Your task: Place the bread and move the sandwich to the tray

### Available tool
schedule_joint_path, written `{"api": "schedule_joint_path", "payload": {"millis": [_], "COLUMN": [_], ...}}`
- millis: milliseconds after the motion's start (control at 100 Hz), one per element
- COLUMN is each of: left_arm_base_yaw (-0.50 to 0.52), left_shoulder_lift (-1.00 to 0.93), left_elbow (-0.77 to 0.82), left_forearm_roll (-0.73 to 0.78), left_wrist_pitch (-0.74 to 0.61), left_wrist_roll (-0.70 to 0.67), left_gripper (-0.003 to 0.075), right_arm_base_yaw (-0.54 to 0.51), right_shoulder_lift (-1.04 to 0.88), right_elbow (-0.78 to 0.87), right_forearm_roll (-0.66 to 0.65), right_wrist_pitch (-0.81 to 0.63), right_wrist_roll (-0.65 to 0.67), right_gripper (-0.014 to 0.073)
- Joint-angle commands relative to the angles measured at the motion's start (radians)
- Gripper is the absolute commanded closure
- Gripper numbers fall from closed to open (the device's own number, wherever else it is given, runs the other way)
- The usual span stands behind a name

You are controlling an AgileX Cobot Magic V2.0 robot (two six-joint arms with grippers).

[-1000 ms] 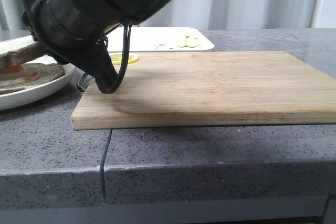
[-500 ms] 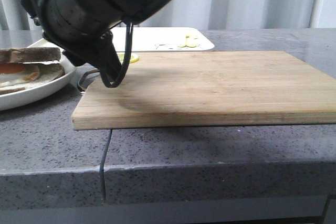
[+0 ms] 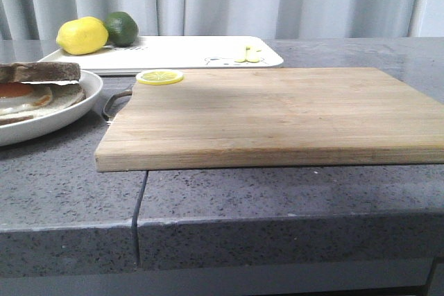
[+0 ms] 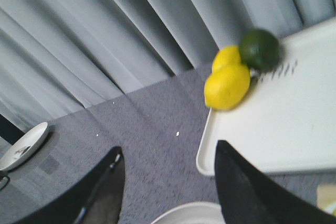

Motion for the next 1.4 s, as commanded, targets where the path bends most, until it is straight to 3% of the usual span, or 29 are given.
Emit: {"api": "schedule_joint_path", "payload": {"millis": [0,210,370,490,630,780,850,1160,1390], "left_arm_base_yaw": [-0.006,-0.006,-0.006,-0.006,-0.006,-0.006,-0.006,-0.006,-0.006], "left_shoulder_lift": [0.003,0.003,-0.011,-0.026,-0.038,-0.038,-0.038,-0.038,-0.038], "left_elbow": [-0.036,-0.036,-0.036,-0.036,-0.036,-0.036,-0.036,-0.030,0.017], "left_forearm_roll": [-0.025,-0.025,-0.025,-0.025,-0.025,-0.025,-0.023,-0.012,0.004], "left_wrist_pitch": [-0.058,-0.086,-0.126,-0.144,-0.149,-0.155,-0.171,-0.245,-0.284], "left_wrist_roll": [0.003,0.003,0.003,0.003,0.003,0.003,0.003,0.003,-0.009], "left_gripper": [0.0363,0.0363,0.0363,0.0363,0.0363,0.0363,0.0363,0.0363,0.0363], "right_arm_base_yaw": [-0.001,-0.012,-0.098,-0.225,-0.447,-0.687,-0.744,-0.764,-0.764], "right_shoulder_lift": [-0.117,-0.319,-0.504,-0.632,-0.751,-0.827,-0.854,-1.051,-1.175], "right_elbow": [-0.025,0.071,0.207,0.312,0.428,0.516,0.553,0.800,0.859], "right_forearm_roll": [-0.032,-0.030,-0.025,-0.025,-0.031,-0.033,-0.033,-0.033,-0.032], "right_wrist_pitch": [-0.062,-0.067,-0.068,-0.054,0.039,0.171,0.180,0.224,0.223], "right_wrist_roll": [-0.227,-0.668,-0.815,-0.844,-0.871,-0.867,-0.820,-0.780,-0.771], "right_gripper": [0.0188,0.0188,0.0189,0.0189,0.0189,0.0191,0.0191,0.0191,0.0192]}}
